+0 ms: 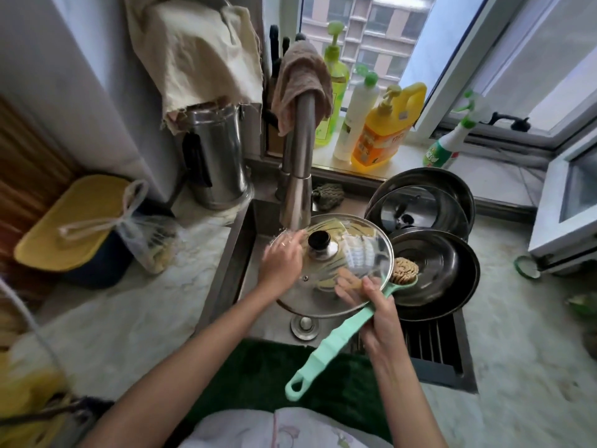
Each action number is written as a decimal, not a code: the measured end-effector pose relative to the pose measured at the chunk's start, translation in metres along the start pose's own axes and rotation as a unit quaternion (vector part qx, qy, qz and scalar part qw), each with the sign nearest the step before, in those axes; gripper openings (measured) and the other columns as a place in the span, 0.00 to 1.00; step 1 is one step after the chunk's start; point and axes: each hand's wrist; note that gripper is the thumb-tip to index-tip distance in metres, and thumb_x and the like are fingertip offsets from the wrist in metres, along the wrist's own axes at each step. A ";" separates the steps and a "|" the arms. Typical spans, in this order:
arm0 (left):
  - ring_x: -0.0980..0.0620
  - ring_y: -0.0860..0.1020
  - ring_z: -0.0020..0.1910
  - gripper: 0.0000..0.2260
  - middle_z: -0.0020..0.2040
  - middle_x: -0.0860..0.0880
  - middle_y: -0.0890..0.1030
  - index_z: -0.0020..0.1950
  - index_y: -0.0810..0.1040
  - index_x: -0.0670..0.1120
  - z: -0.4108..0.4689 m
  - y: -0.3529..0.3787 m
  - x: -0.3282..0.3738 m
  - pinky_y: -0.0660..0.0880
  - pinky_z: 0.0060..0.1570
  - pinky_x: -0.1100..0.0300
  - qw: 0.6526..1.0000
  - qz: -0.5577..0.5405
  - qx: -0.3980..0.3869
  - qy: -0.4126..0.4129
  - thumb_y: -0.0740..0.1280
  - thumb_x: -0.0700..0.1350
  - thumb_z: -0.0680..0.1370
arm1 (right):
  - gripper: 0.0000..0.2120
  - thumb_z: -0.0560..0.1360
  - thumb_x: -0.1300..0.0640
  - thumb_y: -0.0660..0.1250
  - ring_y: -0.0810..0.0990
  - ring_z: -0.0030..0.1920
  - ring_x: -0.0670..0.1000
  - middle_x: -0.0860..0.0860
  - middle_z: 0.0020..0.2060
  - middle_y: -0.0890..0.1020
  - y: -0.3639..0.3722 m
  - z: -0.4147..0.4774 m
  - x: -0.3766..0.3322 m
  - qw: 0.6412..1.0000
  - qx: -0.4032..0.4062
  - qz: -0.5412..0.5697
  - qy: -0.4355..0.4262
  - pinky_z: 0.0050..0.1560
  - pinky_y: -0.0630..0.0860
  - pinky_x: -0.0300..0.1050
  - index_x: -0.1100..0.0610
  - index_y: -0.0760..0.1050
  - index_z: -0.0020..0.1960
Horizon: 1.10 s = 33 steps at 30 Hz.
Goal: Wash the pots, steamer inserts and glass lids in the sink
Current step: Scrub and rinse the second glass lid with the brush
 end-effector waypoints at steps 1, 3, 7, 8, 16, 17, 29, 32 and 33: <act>0.46 0.62 0.73 0.19 0.73 0.43 0.66 0.71 0.67 0.40 0.018 -0.004 -0.007 0.57 0.71 0.53 0.999 -0.013 -0.015 -0.042 0.48 0.41 0.82 | 0.07 0.69 0.64 0.66 0.84 0.43 0.58 0.66 0.47 0.82 0.002 -0.001 -0.002 1.000 -0.004 -0.004 -0.003 0.42 0.83 0.50 0.61 0.70 0.46; 0.43 0.63 0.71 0.18 0.72 0.39 0.67 0.68 0.68 0.37 0.023 -0.004 -0.010 0.60 0.70 0.52 0.996 -0.010 -0.018 -0.092 0.48 0.41 0.82 | 0.04 0.70 0.65 0.64 0.84 0.42 0.58 0.67 0.47 0.82 0.006 -0.004 -0.005 1.000 -0.012 -0.001 -0.012 0.43 0.83 0.51 0.60 0.69 0.42; 0.50 0.51 0.77 0.26 0.76 0.52 0.56 0.77 0.56 0.49 -0.031 0.016 0.016 0.50 0.75 0.49 1.000 -0.016 0.022 0.007 0.46 0.52 0.79 | 0.11 0.64 0.62 0.71 0.85 0.39 0.58 0.67 0.46 0.82 0.008 0.001 -0.014 1.000 0.001 -0.009 -0.018 0.41 0.83 0.49 0.60 0.69 0.40; 0.51 0.51 0.76 0.28 0.76 0.53 0.56 0.77 0.56 0.50 -0.031 0.013 0.017 0.51 0.74 0.50 0.999 -0.030 0.014 0.008 0.45 0.53 0.77 | 0.13 0.62 0.61 0.72 0.84 0.40 0.58 0.67 0.47 0.82 0.007 0.002 -0.014 1.000 0.003 -0.014 -0.019 0.40 0.83 0.49 0.61 0.70 0.40; 0.48 0.62 0.73 0.24 0.73 0.47 0.65 0.72 0.66 0.45 -0.010 0.003 0.018 0.58 0.71 0.54 0.998 -0.023 0.049 -0.042 0.46 0.49 0.79 | 0.07 0.68 0.64 0.67 0.84 0.37 0.57 0.66 0.44 0.82 0.019 0.004 -0.020 0.998 -0.040 -0.040 -0.017 0.38 0.83 0.46 0.62 0.70 0.44; 0.51 0.57 0.75 0.27 0.75 0.50 0.61 0.75 0.61 0.47 -0.025 0.007 0.020 0.54 0.74 0.52 0.996 -0.044 0.070 -0.019 0.45 0.52 0.77 | 0.06 0.68 0.65 0.66 0.84 0.37 0.57 0.65 0.44 0.82 0.020 0.006 -0.020 0.998 -0.038 -0.052 -0.018 0.39 0.83 0.46 0.62 0.70 0.44; 0.58 0.42 0.75 0.24 0.77 0.54 0.46 0.77 0.49 0.49 -0.061 0.018 0.003 0.42 0.75 0.59 0.997 -0.068 0.035 0.022 0.45 0.51 0.82 | 0.07 0.70 0.64 0.67 0.83 0.40 0.55 0.61 0.44 0.80 0.016 0.025 -0.005 0.996 -0.039 -0.083 0.005 0.41 0.83 0.45 0.60 0.70 0.45; 0.62 0.39 0.75 0.24 0.77 0.57 0.41 0.77 0.45 0.51 -0.081 0.021 0.001 0.37 0.73 0.65 0.989 -0.060 0.008 0.134 0.42 0.52 0.80 | 0.13 0.73 0.65 0.65 0.83 0.43 0.57 0.64 0.48 0.80 0.018 0.033 -0.001 0.991 -0.056 -0.117 0.025 0.43 0.82 0.46 0.64 0.70 0.57; 0.62 0.39 0.75 0.24 0.77 0.57 0.42 0.77 0.44 0.51 -0.078 0.020 0.001 0.38 0.73 0.64 0.986 -0.058 0.004 0.153 0.43 0.51 0.80 | 0.13 0.75 0.65 0.64 0.83 0.45 0.58 0.64 0.49 0.81 0.020 0.036 -0.001 0.988 -0.065 -0.139 0.029 0.45 0.82 0.47 0.66 0.70 0.58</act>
Point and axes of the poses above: each hand's wrist, its own z-axis towards the middle knuckle, its own y-axis out of the palm, x = y × z
